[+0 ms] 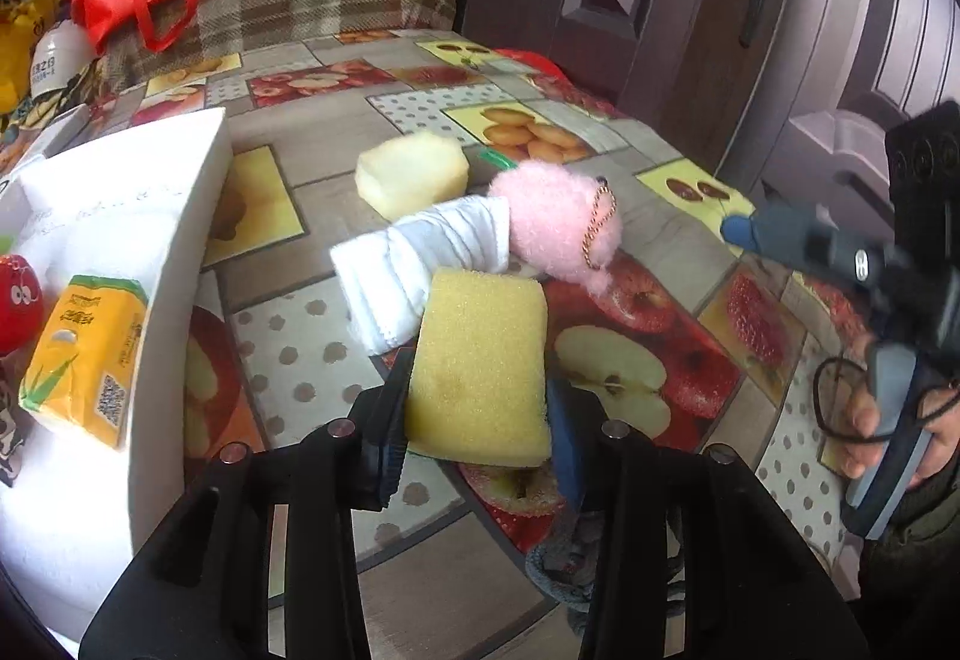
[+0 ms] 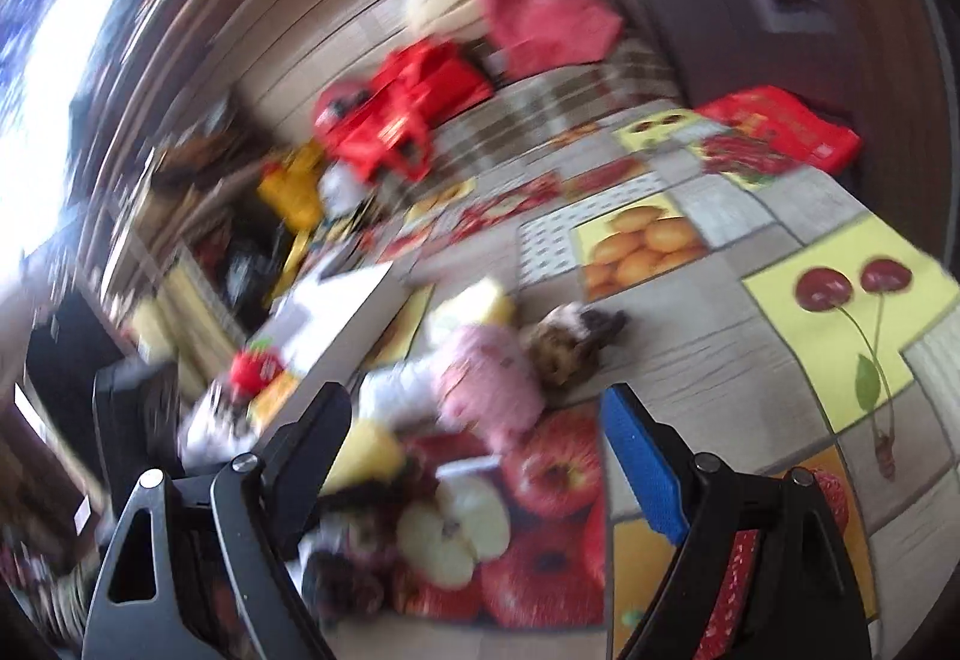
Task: Organize soft objects
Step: 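Grasp the yellow sponge with the left gripper while the right gripper grasps the grey rope toy, then carry the sponge with the left gripper while the right gripper carries the rope toy into the tray, releasing both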
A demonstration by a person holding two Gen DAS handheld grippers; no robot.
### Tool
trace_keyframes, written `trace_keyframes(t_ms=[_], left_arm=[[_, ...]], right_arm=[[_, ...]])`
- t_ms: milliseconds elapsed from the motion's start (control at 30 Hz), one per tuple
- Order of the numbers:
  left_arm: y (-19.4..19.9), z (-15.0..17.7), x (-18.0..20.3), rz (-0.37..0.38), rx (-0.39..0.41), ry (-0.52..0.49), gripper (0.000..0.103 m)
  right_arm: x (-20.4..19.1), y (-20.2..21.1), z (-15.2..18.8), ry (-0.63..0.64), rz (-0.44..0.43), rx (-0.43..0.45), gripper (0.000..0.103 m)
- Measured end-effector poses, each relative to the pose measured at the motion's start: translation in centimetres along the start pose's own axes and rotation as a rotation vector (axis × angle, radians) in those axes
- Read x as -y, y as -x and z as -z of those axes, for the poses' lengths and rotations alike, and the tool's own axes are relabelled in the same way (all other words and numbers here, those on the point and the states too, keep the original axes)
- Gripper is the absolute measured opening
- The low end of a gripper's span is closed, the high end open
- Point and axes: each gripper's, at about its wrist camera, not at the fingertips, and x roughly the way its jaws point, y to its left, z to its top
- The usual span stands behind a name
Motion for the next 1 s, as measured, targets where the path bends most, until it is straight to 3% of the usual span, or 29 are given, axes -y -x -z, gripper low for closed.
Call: trace_keyframes(t_ms=[200,367,433,533,600,667,800,1000], left_arm=[[2.6,0.3,0.6,-0.023,0.133,-0.015,0.039],[3.3,0.3,0.8,-0.032,0.169,-0.043,0.039],[3.6,0.3,0.4,-0.026,0.182,-0.028,0.039],[4.1,0.5,0.1,-0.019,0.207,-0.013,0.039],[4.5,0.6,0.3,-0.016,0.229,-0.014,0.039],[5.0,0.7,0.4,-0.02,0.258,-0.021,0.039],[5.9,0.9,-0.1,-0.051,0.299,0.001,0.039],[8.4,1.8,-1.6,-0.2,0.413,-0.01,0.039]], right_arm=[[-5.8,-1.9,3.9,0.349,-0.046,-0.263,0.086],[-10.4,-4.2,5.9,0.534,-0.056,-0.351,0.084],[-11.5,-5.5,6.5,0.59,-0.015,-0.387,0.083],[-11.6,-6.7,7.5,0.627,-0.01,-0.44,0.054],[-11.6,-6.2,7.5,0.631,-0.041,-0.434,0.034],[-11.4,-5.5,7.4,0.623,-0.029,-0.407,0.03],[-10.1,-3.6,5.2,0.533,0.022,-0.273,0.029],[-6.8,-1.7,1.6,0.318,0.225,0.059,0.03]])
